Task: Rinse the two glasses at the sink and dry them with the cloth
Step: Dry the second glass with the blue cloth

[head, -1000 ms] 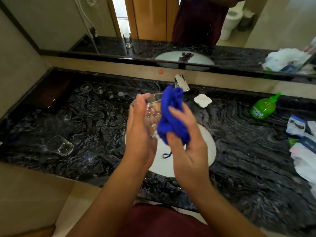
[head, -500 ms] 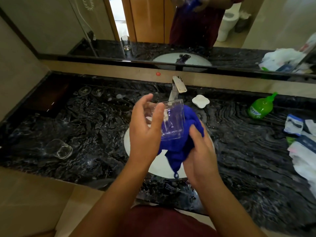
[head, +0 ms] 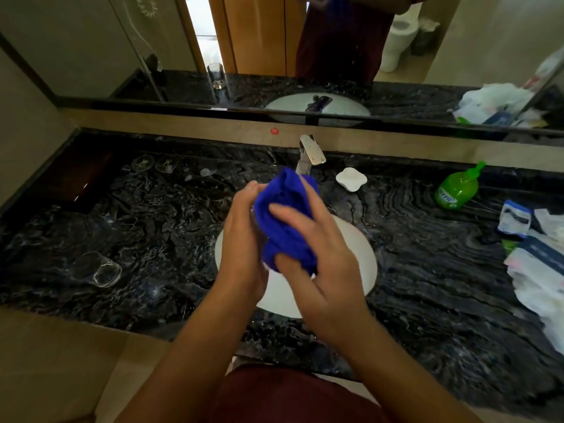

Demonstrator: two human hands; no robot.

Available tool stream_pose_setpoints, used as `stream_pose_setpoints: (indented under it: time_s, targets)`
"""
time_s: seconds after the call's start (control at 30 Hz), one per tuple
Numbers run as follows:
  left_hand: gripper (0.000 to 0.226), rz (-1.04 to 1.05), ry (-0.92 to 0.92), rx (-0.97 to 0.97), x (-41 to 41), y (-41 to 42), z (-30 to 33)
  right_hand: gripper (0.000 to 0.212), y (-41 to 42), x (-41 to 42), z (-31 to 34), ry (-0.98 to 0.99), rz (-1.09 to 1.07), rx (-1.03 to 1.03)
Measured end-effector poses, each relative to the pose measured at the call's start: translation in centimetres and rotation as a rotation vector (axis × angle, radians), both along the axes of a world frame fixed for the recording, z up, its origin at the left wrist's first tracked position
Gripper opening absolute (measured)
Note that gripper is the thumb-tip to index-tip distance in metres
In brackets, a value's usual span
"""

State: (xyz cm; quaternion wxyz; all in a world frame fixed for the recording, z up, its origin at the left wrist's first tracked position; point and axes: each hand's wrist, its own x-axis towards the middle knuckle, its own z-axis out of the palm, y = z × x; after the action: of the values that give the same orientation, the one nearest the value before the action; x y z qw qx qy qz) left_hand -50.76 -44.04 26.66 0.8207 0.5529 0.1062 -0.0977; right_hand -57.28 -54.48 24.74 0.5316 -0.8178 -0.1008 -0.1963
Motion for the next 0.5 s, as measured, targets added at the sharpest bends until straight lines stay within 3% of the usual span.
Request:
stream_pose_setpoints:
  time_s: [0.13,0.4,0.5]
  targets:
    - [0.037,-0.106,0.015,-0.087,-1.0,-0.5,-0.3,0.049,-1.2,2.3,2.3,0.119,-0.018,0.169]
    - [0.043,0.073,0.027,-0.142,0.5,1.2,0.0,0.042,1.5,-1.6,-0.7,-0.022,-0.028,0.062]
    - [0.047,0.004,0.042,-0.141,0.2,1.2,-0.2,0.048,0.8,-1.2,-0.5,0.012,-0.003,0.040]
